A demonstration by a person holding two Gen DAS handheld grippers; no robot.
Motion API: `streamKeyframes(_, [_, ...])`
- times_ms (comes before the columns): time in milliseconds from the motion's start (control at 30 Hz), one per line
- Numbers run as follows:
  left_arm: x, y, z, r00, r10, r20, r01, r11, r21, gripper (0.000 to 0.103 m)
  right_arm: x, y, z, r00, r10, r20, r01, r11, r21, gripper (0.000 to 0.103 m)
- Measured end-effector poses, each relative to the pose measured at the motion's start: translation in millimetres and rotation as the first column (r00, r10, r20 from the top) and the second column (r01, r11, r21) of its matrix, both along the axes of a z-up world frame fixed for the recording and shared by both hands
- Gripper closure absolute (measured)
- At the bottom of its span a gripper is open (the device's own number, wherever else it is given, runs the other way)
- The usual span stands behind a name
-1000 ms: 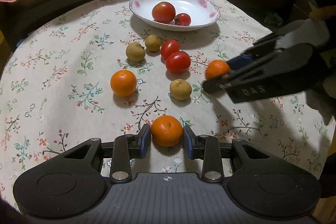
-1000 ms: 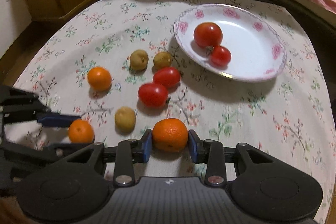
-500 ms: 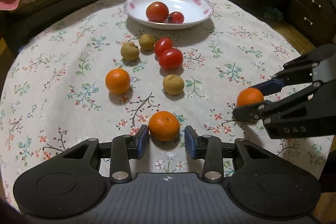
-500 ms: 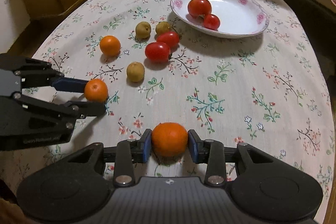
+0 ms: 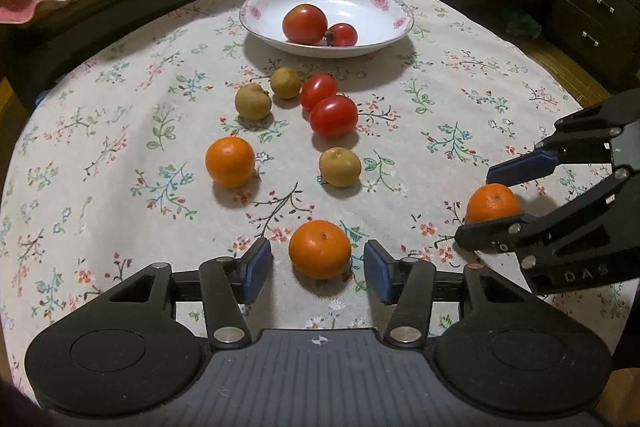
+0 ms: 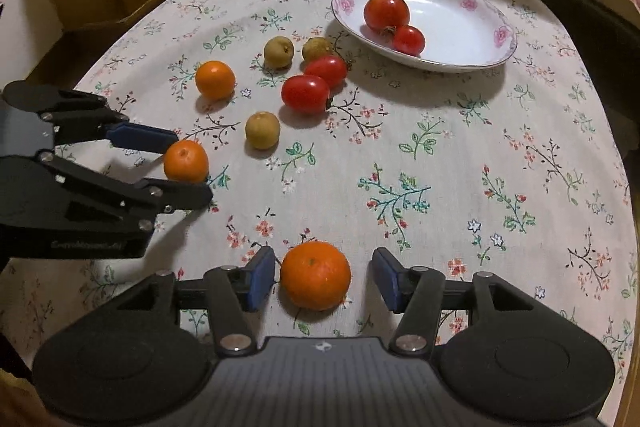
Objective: Organize fruits
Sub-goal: 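Lift both held tangerines off the table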
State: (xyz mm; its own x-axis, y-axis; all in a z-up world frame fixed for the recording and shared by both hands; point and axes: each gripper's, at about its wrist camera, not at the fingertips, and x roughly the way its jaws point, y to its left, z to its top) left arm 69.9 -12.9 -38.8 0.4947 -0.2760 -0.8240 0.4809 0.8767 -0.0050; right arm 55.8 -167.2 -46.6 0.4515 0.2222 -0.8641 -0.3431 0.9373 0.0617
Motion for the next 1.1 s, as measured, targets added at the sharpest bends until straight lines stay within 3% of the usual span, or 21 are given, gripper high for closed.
streamKeyframes(67, [0.5, -0.6, -0.9, 1.000, -0.001, 0.001, 0.001, 1.000, 0.001, 0.043, -1.1, -1.6, 0.1, 1.000, -0.007, -0.005, 0.007, 1.000, 0.005, 0.048])
streamKeyframes(267, [1.4, -4.7, -3.2, 1.000, -0.004, 0.013, 0.004, 1.000, 0.027, 0.045, -1.2, -1.9, 0.7, 1.000, -0.021, -0.001, 0.021, 1.000, -0.006, 0.064])
streamKeyframes(400, [1.3, -5.2, -2.3, 1.000, -0.005, 0.016, 0.005, 1.000, 0.026, 0.062, -2.6, 0.0, 0.4, 1.000, -0.030, 0.007, 0.031, 0.999, -0.019, 0.065])
streamKeyframes(633, [1.5, -5.4, 1.0, 1.000, -0.005, 0.006, 0.005, 1.000, 0.019, 0.063, 1.9, -4.4, 4.6, 0.998, -0.068, 0.013, 0.068, 0.998, 0.000, 0.066])
streamKeyframes(1100, [15.5, -11.4, 29.5, 0.997, 0.023, 0.074, -0.020, 0.999, -0.039, 0.063, 20.1, -3.8, 27.9, 0.991, -0.110, 0.071, 0.105, 0.992, 0.074, 0.066])
